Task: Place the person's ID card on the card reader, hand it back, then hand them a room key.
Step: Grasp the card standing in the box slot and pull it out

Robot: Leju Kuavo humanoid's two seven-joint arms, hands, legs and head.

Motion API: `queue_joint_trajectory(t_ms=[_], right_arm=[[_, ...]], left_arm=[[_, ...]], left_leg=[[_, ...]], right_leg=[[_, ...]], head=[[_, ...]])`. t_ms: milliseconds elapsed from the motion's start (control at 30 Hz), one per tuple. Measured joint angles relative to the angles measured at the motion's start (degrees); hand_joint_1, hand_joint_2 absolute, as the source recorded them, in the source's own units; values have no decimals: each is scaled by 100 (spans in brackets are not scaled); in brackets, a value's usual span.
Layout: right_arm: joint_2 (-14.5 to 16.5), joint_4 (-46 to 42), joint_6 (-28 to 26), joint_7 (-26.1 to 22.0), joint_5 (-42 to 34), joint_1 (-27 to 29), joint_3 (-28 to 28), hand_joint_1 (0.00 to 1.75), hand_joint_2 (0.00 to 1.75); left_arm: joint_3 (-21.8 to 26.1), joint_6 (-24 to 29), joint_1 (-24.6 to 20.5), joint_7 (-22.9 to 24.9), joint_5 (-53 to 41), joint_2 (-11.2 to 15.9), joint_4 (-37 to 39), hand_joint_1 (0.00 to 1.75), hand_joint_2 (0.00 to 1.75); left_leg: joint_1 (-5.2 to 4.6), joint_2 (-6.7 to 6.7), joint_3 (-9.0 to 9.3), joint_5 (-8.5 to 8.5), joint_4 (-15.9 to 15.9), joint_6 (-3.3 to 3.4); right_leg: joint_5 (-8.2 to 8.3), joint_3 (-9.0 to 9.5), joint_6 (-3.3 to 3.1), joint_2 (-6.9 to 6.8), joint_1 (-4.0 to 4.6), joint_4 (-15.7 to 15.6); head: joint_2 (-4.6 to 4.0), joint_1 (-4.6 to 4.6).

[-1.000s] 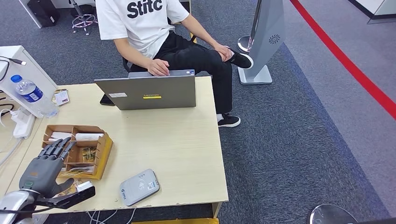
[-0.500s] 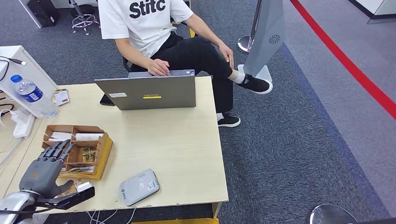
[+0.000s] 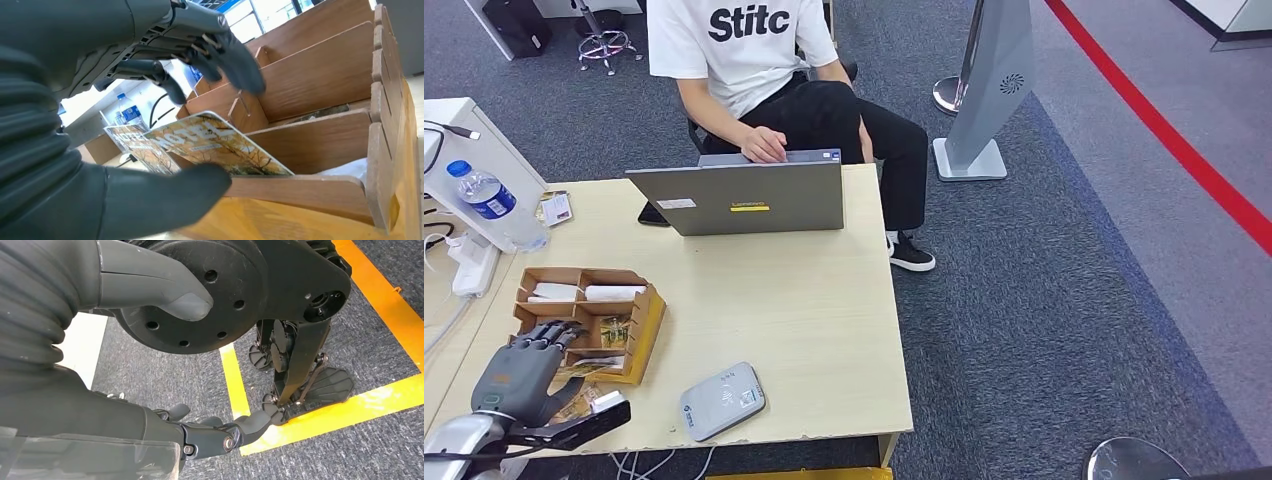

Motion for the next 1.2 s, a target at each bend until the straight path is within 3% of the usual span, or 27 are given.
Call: queue_joint_trajectory(t_ms=[500,733,1033,1200], right_arm=[[0,0,-1,-18,0,0,0,0,175],[0,0,-26,-19,0,1,0,0,175],[0,0,-72,-10,0,6,0,0,175],[0,0,-122,85,5,8,16,0,175]], left_arm=[[56,61,-5,-82,99,-8,69,175,175],[190,343,-60,-168,277,-34,-2,175,175],[419,469,-440,-198,439,-33,-252,175,175],[446,274,-815,-56,456,35,-215,175,175]], left_leg=[[0,0,0,0,0,0],[0,-2,0,0,0,0],[0,-1,2,3,1,-3],[1,-7,0,3,1,-3]], right_leg=[[0,0,0,0,0,0],[0,-1,0,0,0,0],[2,0,-3,-1,0,0],[3,0,-3,-6,1,0]], head=[[1,-1],[0,0],[0,-1],[1,1]])
